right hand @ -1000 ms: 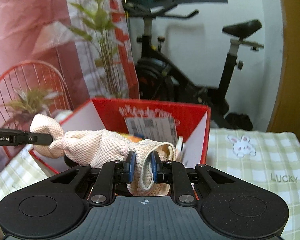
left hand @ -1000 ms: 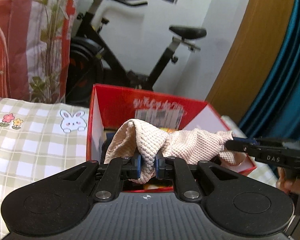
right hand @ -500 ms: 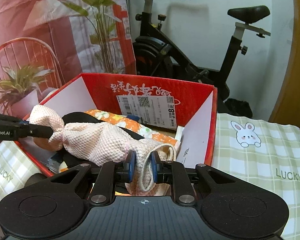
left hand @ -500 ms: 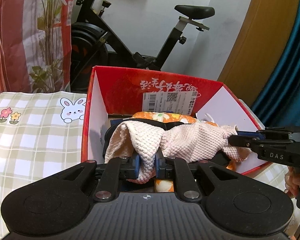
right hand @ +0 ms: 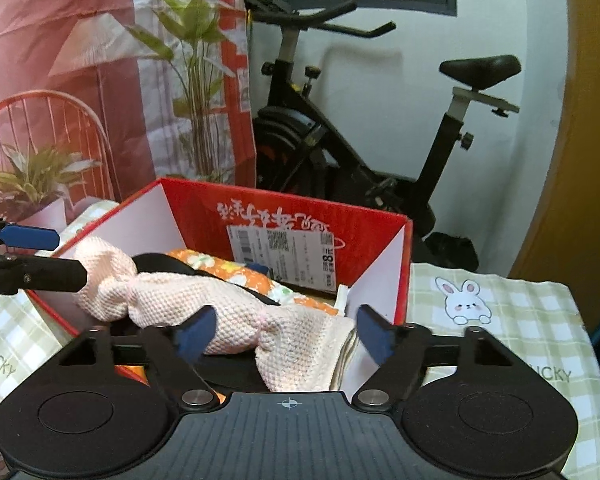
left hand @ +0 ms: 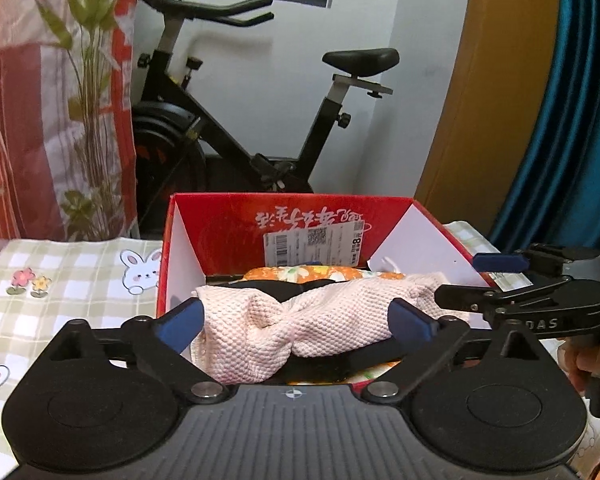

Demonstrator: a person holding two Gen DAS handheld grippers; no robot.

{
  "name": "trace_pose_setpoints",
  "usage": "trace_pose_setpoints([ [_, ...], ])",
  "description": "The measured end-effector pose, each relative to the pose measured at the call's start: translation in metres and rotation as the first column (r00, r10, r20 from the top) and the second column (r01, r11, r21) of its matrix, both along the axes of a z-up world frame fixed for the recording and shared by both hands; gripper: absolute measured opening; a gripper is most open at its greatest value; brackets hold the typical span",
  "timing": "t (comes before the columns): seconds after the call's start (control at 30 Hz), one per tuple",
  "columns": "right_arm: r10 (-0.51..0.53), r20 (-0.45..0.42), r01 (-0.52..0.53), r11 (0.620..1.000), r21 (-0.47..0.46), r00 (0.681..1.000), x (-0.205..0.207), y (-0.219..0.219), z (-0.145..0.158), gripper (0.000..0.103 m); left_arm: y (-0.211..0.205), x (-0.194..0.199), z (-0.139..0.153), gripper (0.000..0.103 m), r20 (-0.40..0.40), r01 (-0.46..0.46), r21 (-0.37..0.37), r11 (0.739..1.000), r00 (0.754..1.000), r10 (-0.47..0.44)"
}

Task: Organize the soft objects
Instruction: 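Lower the pink towel into the box and open both tools, then withdraw both tools and move them down to the white packet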

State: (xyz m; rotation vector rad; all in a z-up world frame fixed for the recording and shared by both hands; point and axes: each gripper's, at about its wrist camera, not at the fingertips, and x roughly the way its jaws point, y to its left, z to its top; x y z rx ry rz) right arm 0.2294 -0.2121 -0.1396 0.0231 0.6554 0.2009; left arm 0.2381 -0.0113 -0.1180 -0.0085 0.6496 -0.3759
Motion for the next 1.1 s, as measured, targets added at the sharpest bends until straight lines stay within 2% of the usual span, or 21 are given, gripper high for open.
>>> trace_pose_setpoints([
  [0.1, -0.014, 0.016, 0.014, 1.000, 0.005, 1.000, -0.009, 0.000, 0.006, 0.102, -0.002, -0.010, 0.004, 0.103, 0.020, -0.006, 0.032, 0.999, 1.000, 0.005],
  [0.13, -0.017, 0.018, 0.017, 1.000, 0.005, 1.000, -0.012, 0.001, 0.008, 0.103, -0.002, -0.013, 0.005, 0.103, 0.026, -0.008, 0.040, 0.999, 1.000, 0.007],
  [0.43, -0.054, 0.029, 0.053, 0.998, 0.013, 0.998, -0.044, 0.005, 0.021, 0.103, 0.003, -0.044, 0.010, 0.103, 0.051, -0.048, 0.069, 0.996, 0.998, 0.044],
  [0.63, -0.053, 0.054, 0.053, 0.998, -0.012, 0.997, -0.067, 0.013, 0.024, 0.103, 0.005, -0.067, 0.007, 0.103, 0.059, -0.062, 0.079, 0.995, 0.997, 0.058],
  [1.1, -0.085, 0.044, 0.083, 0.996, 0.027, 0.995, -0.101, 0.019, -0.004, 0.103, 0.015, -0.094, -0.014, 0.103, 0.025, -0.125, 0.070, 0.990, 0.992, 0.124],
])
